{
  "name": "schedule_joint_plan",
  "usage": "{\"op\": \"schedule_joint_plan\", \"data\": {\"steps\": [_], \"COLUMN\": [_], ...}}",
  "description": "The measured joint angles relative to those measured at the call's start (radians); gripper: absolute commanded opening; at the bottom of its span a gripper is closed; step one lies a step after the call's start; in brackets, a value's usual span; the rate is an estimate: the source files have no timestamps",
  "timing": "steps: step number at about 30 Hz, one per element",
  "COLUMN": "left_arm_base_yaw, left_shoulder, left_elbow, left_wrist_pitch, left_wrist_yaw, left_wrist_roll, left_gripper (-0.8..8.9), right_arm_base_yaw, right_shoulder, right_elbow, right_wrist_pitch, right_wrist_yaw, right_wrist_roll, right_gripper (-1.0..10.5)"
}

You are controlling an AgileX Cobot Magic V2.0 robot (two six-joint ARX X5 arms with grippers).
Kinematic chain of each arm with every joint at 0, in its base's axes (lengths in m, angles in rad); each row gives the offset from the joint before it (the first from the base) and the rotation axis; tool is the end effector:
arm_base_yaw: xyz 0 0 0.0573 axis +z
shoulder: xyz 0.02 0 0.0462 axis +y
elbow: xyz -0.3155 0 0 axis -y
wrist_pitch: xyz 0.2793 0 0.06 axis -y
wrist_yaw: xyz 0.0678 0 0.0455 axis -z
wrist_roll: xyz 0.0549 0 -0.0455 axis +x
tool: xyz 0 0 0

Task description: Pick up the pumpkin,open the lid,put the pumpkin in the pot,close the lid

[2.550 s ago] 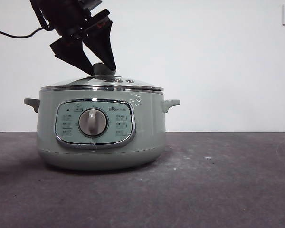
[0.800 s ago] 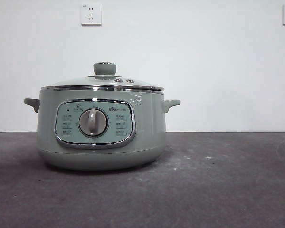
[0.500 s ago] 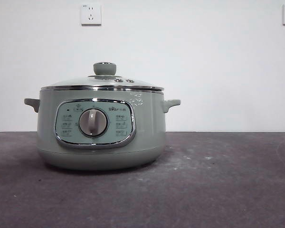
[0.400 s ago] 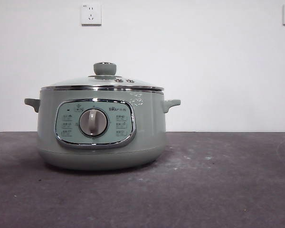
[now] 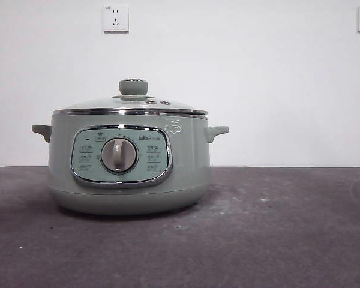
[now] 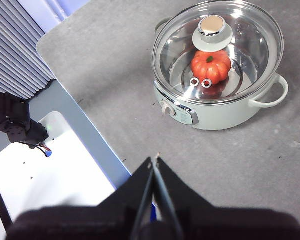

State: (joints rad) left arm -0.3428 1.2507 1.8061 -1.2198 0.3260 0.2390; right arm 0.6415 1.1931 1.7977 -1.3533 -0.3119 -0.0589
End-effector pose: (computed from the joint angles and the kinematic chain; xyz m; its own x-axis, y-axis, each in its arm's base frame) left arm 0.2020 -0.0908 0.5274 0.5948 -0.5523 -0.5841 0.6776 0.7354 -0.0055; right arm 0.1400 0.1256 0.5232 0.3750 0.6631 -0.6478 -0.7804 0.6030 0.1654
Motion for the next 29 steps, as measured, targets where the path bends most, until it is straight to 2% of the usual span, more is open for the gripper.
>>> {"op": "schedule_joint_plan", "data": {"steps": [6,10,14,20,25,29], "left_arm_base_yaw": [0.133,0.227,0.310,0.365,0.382,0.386], "left_shoulder": [-0.140,-0.253,-0.409,-0.632,-0.803,-0.916], "left_elbow": [-0.028,-0.166,-0.429,-0.860,-1.183,-1.381], "left_wrist_pitch": [0.238,0.426,0.666,0.964,1.140,1.215], "left_wrist_yaw": [0.044,0.045,0.043,0.043,0.039,-0.024], "left_wrist_roll": [0.013,0.015,0.015,0.014,-0.005,-0.023], "left_gripper": [-0.04,-0.04,-0.04,-0.04,-0.04,-0.04], "right_arm_base_yaw": [0.000,0.000,0.000,0.000,0.000,0.000], "right_shoulder": [0.000,0.000,-0.003,-0.005,-0.005,-0.006], "right_elbow": [0.000,0.000,0.000,0.000,0.000,0.000], "right_wrist_pitch": [0.000,0.000,0.000,0.000,0.000,0.000], "right_wrist_yaw": [0.000,0.000,0.000,0.000,0.000,0.000], "right_wrist_roll": [0.000,0.000,0.000,0.000,0.000,0.000], "right_gripper": [0.0,0.0,0.0,0.0,0.0,0.0]}}
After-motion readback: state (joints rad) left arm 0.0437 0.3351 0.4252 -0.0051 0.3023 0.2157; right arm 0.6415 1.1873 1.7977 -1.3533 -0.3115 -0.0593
